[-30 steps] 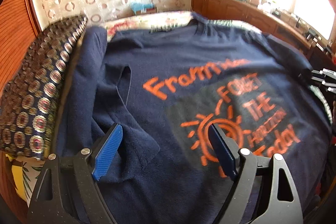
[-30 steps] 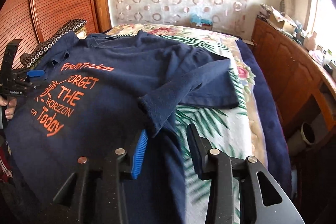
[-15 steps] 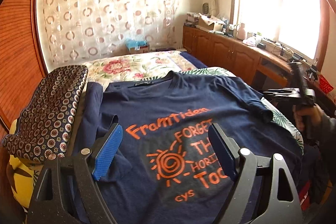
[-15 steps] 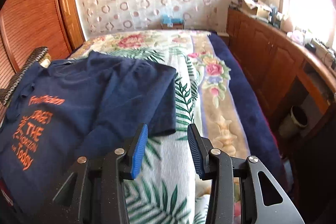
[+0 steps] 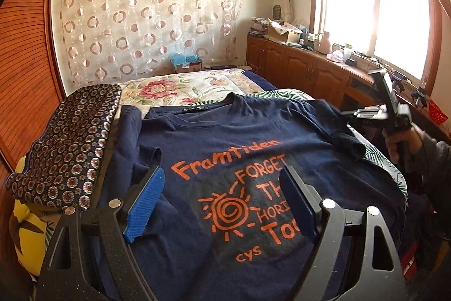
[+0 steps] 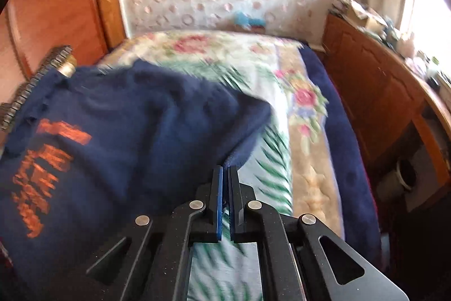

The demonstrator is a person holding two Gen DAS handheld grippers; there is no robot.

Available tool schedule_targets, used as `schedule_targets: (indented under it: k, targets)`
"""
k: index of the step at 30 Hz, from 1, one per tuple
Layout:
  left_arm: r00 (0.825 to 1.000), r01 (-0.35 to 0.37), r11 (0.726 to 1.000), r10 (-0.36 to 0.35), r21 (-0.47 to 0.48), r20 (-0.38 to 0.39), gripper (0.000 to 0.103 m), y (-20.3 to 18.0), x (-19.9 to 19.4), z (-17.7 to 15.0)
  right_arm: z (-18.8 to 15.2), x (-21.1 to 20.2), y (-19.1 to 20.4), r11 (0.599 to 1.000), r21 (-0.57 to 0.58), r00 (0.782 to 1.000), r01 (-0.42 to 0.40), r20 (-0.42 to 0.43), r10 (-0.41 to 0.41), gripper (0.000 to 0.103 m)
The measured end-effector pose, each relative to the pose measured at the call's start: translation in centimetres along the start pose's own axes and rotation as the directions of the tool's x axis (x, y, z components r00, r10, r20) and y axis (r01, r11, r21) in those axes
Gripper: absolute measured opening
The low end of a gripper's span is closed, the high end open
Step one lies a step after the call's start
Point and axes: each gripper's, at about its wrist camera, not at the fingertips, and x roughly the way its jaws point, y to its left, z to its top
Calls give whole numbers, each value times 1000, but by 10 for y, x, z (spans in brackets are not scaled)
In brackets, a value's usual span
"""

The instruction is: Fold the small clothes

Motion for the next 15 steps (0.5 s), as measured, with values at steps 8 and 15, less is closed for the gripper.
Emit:
schedule_targets:
  k: [8,15]
  targets:
    - [1000,-13,999,14,-43,14,85,14,-7,-2,56,-42,89,972,-162,975,-172,112,191,3]
    - [999,-28,998,29,-59,14,85,26,-12,-7,68,-28,129,953,-222,967,-207,101,234,32]
